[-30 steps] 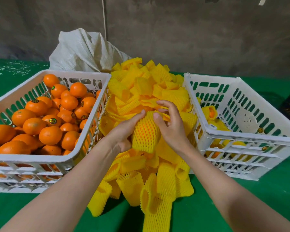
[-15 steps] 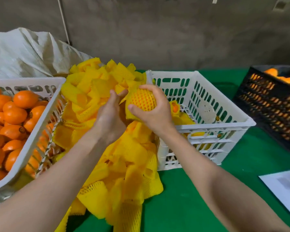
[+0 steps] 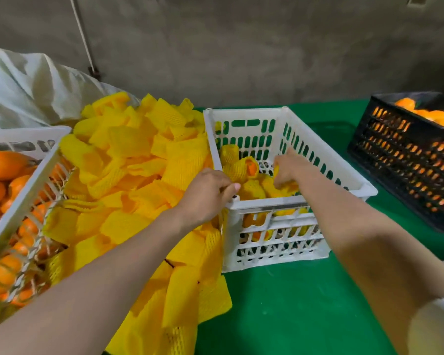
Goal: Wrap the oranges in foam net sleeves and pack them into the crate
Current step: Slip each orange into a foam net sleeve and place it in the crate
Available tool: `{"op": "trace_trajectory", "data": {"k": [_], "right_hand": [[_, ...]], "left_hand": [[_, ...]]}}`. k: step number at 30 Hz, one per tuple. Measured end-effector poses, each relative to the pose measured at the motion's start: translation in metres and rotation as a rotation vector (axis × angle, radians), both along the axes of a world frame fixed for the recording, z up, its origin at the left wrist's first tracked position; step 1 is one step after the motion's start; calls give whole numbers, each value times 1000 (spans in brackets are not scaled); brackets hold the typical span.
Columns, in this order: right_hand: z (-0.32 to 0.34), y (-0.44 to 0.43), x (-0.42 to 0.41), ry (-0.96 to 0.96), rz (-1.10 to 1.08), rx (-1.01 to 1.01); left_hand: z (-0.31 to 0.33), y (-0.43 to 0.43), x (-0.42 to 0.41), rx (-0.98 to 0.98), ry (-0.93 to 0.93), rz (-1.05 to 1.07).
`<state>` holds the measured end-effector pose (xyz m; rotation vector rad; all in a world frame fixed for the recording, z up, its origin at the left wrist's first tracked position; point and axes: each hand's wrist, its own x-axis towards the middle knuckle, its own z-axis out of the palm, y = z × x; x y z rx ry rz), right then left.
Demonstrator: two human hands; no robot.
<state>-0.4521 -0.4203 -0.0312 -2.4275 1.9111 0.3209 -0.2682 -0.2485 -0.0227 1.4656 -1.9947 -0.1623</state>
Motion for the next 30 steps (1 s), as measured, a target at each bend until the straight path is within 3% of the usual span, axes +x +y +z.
{"op": "trace_trajectory", "data": {"k": [4, 7, 12, 15, 18, 20, 24, 27, 30], "right_hand": [[-9, -12, 1, 47, -33, 176], [-7, -7, 7, 19, -7, 0], [15, 21, 31, -601, 220, -498], [31, 62, 65, -905, 302, -588], [42, 118, 108, -1120, 513, -530], [34, 148, 137, -1093, 652, -345], [-10, 173, 191, -629, 638, 24], [-36, 174, 217, -449, 517, 148], [-47, 170, 228, -371, 457, 151]], "left_hand": [[-4, 3, -1, -10, 18, 11], [-8, 11, -1, 9, 22, -2], [-22, 35, 6, 161, 42, -51], [-23, 51, 27, 156, 24, -20], [-16, 64, 64, 84, 130, 206], [-8, 76, 93, 56, 252, 377], [-5, 108, 139, 76, 362, 552], [-8, 131, 155, 78, 444, 610], [-14, 145, 165, 114, 536, 632]]}}
